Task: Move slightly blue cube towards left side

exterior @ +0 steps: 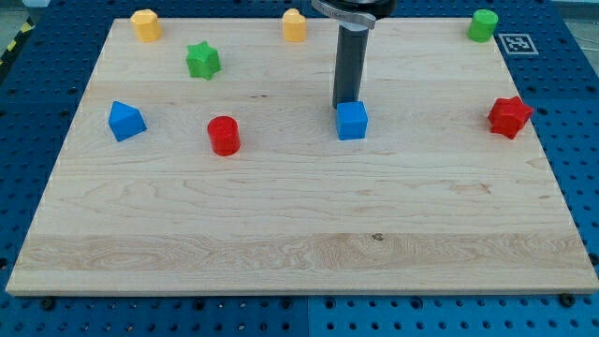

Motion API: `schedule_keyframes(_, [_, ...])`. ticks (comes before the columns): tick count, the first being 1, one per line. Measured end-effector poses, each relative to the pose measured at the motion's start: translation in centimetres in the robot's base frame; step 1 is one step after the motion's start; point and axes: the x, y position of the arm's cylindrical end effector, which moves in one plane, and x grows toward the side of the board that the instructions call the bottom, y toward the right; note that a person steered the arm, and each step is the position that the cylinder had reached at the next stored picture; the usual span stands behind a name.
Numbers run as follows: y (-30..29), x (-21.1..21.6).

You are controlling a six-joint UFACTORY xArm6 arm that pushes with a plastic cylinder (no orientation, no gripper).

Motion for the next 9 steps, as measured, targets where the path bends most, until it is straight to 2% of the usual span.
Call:
schedule_keyframes(3, [4.5, 3.9])
schedule_keyframes(5, [7.1, 4.9])
schedule_keyframes(7, [7.0, 5.3])
schedule_keyframes(9, [4.1, 4.6])
